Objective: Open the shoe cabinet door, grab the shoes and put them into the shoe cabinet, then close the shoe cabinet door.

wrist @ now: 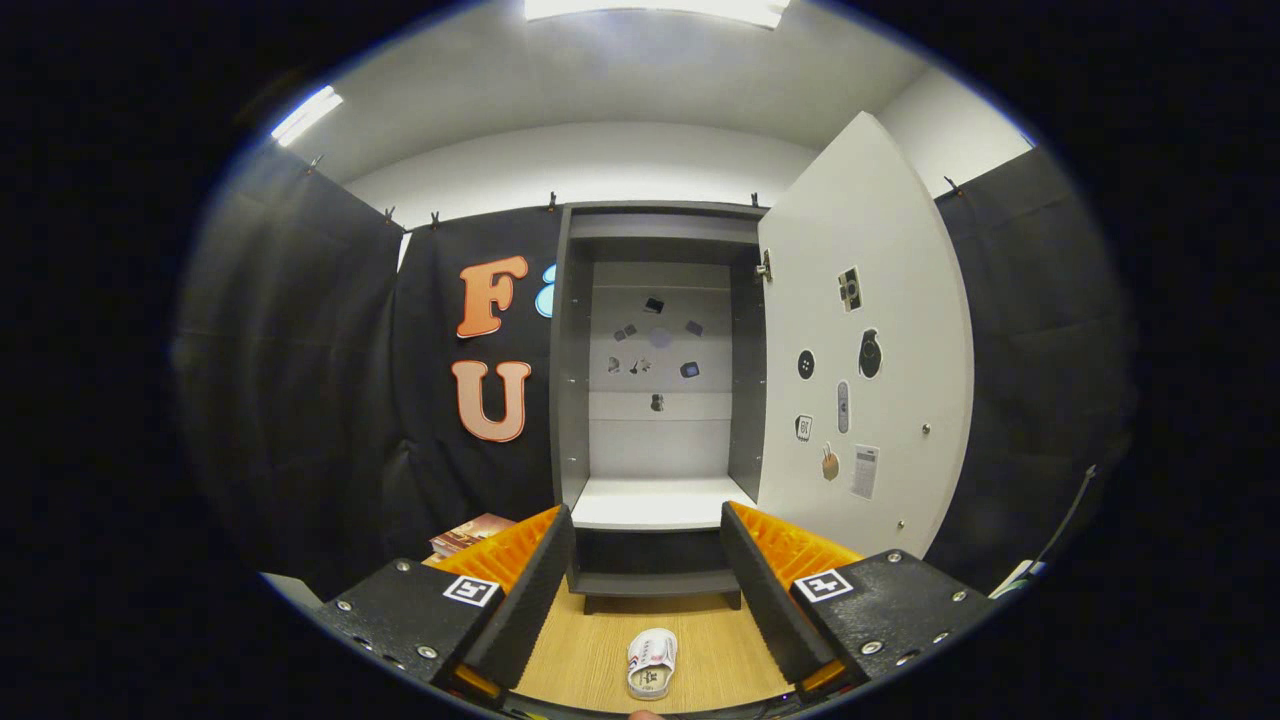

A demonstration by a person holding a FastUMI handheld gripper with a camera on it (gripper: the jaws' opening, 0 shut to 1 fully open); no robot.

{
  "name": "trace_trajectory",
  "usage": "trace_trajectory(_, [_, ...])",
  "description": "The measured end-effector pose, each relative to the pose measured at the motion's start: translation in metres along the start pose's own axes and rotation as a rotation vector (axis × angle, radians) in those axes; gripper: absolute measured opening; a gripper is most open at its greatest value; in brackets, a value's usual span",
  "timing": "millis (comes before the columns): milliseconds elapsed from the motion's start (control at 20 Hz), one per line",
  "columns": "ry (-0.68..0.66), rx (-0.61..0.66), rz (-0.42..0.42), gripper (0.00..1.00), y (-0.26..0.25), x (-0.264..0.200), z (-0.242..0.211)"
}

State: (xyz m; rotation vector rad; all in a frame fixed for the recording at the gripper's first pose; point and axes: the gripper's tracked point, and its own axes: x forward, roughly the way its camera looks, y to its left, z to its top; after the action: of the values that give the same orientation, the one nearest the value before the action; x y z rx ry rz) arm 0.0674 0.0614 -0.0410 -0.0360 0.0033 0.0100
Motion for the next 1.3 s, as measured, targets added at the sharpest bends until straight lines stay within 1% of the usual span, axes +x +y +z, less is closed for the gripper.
trace_trajectory(100, [0.004,-0.006,-0.008,0.92,0.002,0.008,-0.006])
trace_trajectory(200, [0.043,-0.003,-0.014,0.92,0.003,0.017,-0.024])
trace_trajectory(600, [0.27,0.035,-0.006,0.92,0.01,0.053,-0.131])
trace_trajectory(750, [0.352,0.064,-0.008,0.92,0.011,0.063,-0.182])
trace_trajectory(1050, [0.586,0.105,0.004,0.92,0.02,0.072,-0.304])
trace_trajectory(1150, [0.651,0.117,0.003,0.92,0.024,0.071,-0.338])
trace_trajectory(1300, [0.732,0.116,-0.002,0.93,0.027,0.072,-0.377])
